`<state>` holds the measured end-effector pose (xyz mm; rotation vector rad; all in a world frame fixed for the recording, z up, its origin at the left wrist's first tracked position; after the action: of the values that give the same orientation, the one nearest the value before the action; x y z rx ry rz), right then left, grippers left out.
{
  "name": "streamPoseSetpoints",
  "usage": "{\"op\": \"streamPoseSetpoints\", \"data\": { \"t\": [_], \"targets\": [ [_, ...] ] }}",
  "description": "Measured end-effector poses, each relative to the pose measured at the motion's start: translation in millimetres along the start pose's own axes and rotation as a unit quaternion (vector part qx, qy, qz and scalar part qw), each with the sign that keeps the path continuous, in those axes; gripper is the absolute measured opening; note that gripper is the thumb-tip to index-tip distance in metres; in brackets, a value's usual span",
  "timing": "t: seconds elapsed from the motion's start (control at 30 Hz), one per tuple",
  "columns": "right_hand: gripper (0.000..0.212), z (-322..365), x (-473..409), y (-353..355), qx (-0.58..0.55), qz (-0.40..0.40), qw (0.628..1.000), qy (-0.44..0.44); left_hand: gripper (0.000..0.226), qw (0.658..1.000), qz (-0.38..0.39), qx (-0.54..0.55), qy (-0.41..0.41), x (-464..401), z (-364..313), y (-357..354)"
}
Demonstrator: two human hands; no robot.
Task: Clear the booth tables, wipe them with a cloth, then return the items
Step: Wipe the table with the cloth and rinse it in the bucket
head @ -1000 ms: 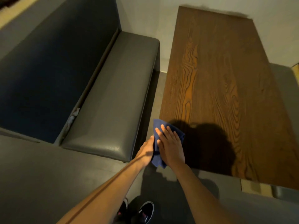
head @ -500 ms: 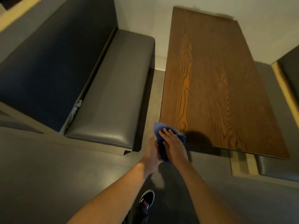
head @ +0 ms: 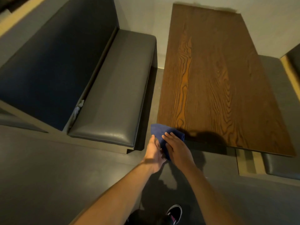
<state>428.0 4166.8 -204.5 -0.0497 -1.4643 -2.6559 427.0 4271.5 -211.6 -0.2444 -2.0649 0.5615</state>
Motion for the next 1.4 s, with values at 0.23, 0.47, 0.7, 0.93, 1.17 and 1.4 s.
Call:
{"op": "streamPoseSetpoints", "data": {
  "t": [0.23,0.47,0.7,0.93,1.17,1.4],
  "targets": [
    [0.042,-35.9,12.6,28.9,0.01,-0.047,0.996,0.076,0.081,0.997,-0.058,0.051,-0.029,-25.8,21.4,-22.2],
    [0.045,-101.4,37.1,71.8,0.032,-0.059,0.997,0.036,0.092,0.995,-0.078,0.055,0.005,-39.1,63.3,-94.3],
    [0.028,-164.8,66.7,112.8,0.028,-0.066,0.995,-0.066,0.094,0.999,0.011,0.011,0.05,-42.3,89.2,-174.8],
    [0.032,-202.6,74.2,147.1,0.016,-0.12,0.978,-0.17,0.079,0.997,0.023,-0.052,0.043,-47.1,96.0,-212.4],
    [0.019,-192.1,60.6,135.6,0.054,-0.187,0.964,-0.179,0.05,0.991,-0.046,-0.109,-0.065,-36.2,55.0,-193.8],
    [0.043,-146.8,41.4,85.0,0.075,-0.173,0.978,-0.093,0.05,0.954,-0.155,-0.14,-0.217,-26.6,-13.9,-114.4]
  ]
}}
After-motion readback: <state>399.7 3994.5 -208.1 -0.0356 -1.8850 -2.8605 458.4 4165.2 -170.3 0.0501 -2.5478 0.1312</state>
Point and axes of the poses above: each hand's wrist, its own x-axis away from the middle knuckle, its own y-axis out of the back of the hand, z = x × y, the point moved 5 cm from there along -x, towards the middle knuckle, and after that the axes turned 1 degree about z, right-handed, at the moved point
